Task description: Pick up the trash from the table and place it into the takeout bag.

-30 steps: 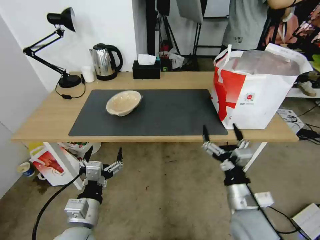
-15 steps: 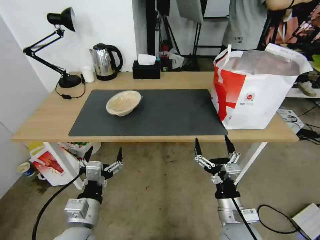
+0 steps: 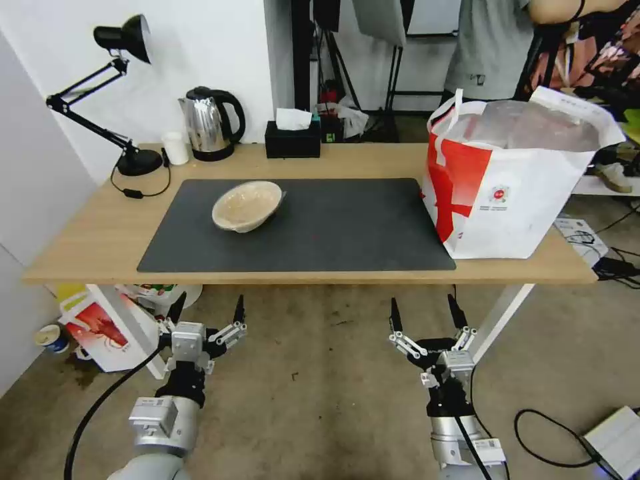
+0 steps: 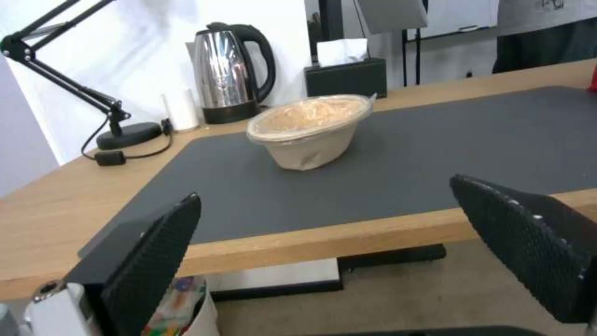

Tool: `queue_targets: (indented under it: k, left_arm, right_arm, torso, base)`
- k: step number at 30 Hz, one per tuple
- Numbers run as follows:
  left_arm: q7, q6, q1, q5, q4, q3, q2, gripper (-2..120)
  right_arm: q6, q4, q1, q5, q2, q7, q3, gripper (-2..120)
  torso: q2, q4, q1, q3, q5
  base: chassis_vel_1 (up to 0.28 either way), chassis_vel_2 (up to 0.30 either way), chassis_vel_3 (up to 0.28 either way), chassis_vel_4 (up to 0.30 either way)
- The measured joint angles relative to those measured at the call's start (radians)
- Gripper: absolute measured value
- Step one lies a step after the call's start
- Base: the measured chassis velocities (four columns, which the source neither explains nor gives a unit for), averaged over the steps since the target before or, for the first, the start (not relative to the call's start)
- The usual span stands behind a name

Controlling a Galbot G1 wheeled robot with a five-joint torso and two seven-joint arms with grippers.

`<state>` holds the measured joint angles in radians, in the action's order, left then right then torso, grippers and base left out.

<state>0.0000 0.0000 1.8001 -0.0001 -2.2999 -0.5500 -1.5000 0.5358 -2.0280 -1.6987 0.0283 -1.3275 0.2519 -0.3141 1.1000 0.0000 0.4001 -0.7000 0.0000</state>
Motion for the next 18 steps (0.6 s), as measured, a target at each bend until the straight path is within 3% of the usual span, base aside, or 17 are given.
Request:
queue_targets:
  k: [18]
  left_arm:
    - [0.000,0.000,0.000,0.000,0.000,0.000,0.000,100]
  right_arm:
    - [-0.005,-0.017,0.008,-0.001,0.012,-0.023,-0.009,100]
  torso:
    - [0.000,0.0000,0.000,0.000,0.0000]
  base:
    - [0.000,0.000,0.000,0.000]
